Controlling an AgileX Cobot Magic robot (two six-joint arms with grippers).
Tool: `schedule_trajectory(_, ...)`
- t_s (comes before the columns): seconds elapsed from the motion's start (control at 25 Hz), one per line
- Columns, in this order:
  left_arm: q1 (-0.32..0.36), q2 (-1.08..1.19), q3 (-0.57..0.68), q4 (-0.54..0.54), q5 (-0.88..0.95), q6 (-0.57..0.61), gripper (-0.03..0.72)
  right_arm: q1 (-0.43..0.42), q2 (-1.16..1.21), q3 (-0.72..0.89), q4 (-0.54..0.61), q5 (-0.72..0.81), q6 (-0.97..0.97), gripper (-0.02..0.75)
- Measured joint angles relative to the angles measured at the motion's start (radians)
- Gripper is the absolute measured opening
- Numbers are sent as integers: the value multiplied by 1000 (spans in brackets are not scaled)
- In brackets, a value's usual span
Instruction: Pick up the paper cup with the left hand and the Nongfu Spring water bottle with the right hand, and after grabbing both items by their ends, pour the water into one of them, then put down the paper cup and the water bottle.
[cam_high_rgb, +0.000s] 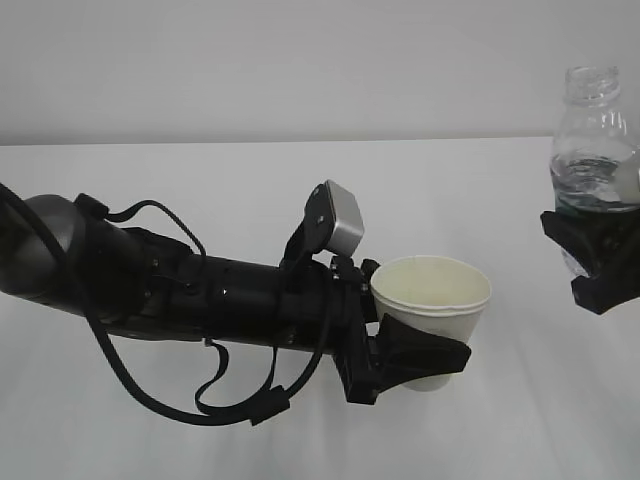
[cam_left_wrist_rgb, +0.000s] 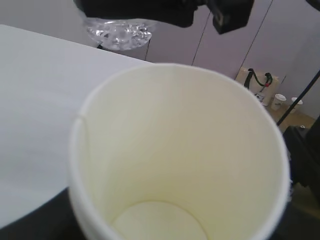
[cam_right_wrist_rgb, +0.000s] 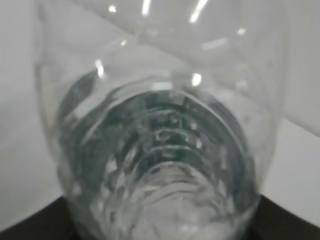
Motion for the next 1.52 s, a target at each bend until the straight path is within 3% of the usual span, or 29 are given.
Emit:
schedule_trajectory(0.88, -1, 0, -66, 31, 77, 0, 464, 0, 0, 0, -20, 66, -354, 404)
schedule_trajectory(1.52, -1, 0, -68, 60, 95, 24, 464, 0, 0, 0, -20, 77, -461, 404)
